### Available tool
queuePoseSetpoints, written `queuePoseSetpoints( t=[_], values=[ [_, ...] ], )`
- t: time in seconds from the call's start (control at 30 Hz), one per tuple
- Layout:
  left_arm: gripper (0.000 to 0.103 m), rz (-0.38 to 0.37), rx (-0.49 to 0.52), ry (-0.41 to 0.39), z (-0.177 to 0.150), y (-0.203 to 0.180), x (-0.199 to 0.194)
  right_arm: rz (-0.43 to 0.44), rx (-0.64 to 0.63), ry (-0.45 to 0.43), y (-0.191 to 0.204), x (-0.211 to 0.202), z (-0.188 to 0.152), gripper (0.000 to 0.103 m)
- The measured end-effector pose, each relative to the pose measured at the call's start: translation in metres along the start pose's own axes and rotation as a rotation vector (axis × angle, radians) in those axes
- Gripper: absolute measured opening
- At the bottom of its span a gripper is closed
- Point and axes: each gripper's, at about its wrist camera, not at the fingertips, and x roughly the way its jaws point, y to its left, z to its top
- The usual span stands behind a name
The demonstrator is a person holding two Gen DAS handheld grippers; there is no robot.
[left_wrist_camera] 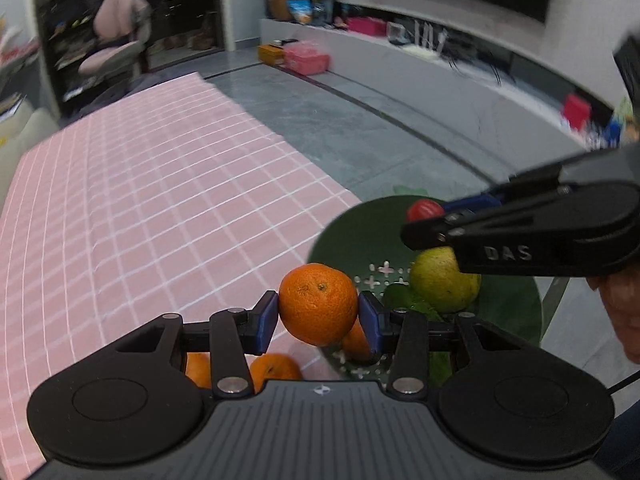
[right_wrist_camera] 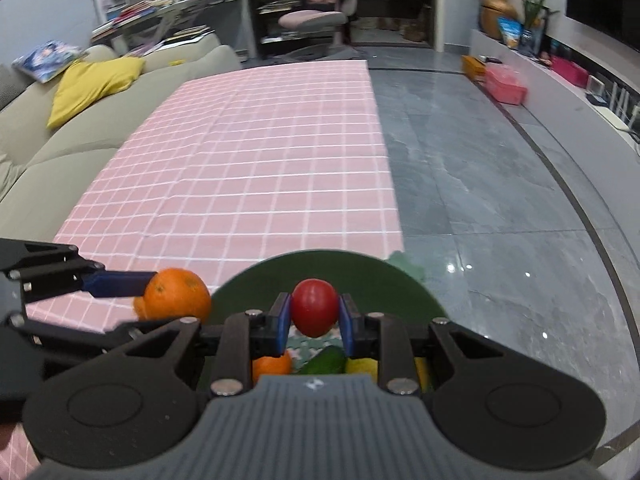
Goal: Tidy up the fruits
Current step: 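Carry the orange with the left tool toward the colander while the right tool carries the red fruit, then open the left tool to drop the orange into the colander while the right tool releases the red fruit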
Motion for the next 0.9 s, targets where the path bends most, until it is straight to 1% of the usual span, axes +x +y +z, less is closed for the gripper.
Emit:
queuePoseSetpoints(
  t=[0.17, 0.23, 0.33, 0.53, 0.77, 0.9],
  values=[
    [0.049, 0.013, 0.102, 0.041, 0.004, -0.023, 0.029, -0.011, 0.027, 0.008, -0.010, 0.011, 0.002, 0.022],
    [0.049, 0.010, 0.120, 0.052, 0.006, -0.027, 0.038, -0.006, 0.030, 0.021, -0.015, 0.016, 0.003, 0.022],
    [0.049, -0.010, 0.111, 0.069, 0.010, -0.027, 0.050, 0.000, 0.033, 0.048, -0.017, 0.022, 0.001, 0.022],
    [0.049, -0.018, 0.114, 0.100, 0.009, -0.022, 0.064, 0.003, 0.033, 0.100, -0.019, 0.041, -0.002, 0.022],
    [0.049, -0.030, 0.111, 0.120, 0.007, -0.021, 0.073, -0.005, 0.041, 0.136, -0.022, 0.053, -0.003, 0.022],
    [0.050, -0.036, 0.101, 0.126, 0.010, -0.019, 0.074, -0.008, 0.048, 0.137, -0.023, 0.056, -0.003, 0.022]
  ],
)
